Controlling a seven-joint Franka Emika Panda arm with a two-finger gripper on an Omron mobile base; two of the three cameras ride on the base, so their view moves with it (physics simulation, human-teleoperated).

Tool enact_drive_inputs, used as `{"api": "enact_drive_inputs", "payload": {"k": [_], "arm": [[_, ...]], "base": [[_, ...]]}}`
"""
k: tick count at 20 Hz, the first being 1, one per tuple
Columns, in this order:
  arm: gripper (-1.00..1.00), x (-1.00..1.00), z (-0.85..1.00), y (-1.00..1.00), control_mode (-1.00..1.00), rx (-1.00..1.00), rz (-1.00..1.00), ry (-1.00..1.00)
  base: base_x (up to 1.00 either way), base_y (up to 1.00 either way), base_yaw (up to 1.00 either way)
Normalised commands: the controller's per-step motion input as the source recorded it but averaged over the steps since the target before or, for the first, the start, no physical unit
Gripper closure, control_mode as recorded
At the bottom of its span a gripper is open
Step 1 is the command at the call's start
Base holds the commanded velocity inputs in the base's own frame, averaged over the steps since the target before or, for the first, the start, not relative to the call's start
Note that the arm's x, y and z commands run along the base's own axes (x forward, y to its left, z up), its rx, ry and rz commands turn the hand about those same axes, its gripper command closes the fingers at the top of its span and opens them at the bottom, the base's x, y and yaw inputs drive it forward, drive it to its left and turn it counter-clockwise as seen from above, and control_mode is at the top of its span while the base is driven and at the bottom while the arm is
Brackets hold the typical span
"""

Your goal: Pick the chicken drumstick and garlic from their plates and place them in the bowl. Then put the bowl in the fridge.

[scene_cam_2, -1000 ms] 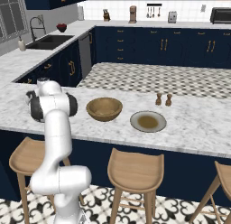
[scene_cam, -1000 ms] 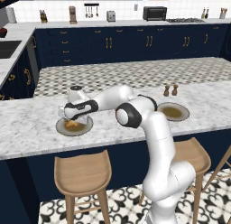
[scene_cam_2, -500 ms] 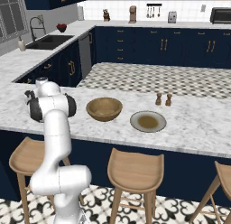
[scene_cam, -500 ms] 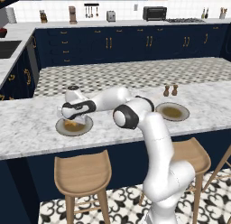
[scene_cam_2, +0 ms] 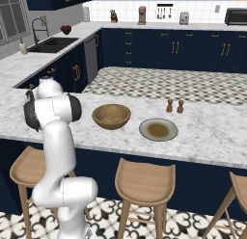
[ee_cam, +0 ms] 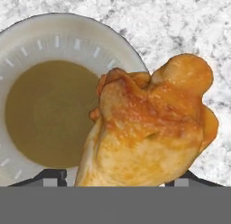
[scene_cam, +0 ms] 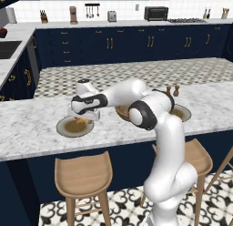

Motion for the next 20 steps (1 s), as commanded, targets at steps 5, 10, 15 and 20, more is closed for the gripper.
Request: {"api": "enact_drive_inputs", "payload": {"k": [5,10,15,20], "arm": [[1.00,-0.01,0.63,-1.00,-1.00,0.00,0.00,0.00],[1.00,0.17,0.44,-1.00,-1.00,0.00,0.02,0.00],[1.00,0.40,0.14,-1.00,-1.00,-0.01,0.05,0.03],[1.00,0.44,0.00,-1.00,-1.00,-0.04,0.06,0.01]], "base": [[0.00,0.00,0.00],[0.00,0.00,0.00],[0.00,0.00,0.00],[0.00,0.00,0.00]]}}
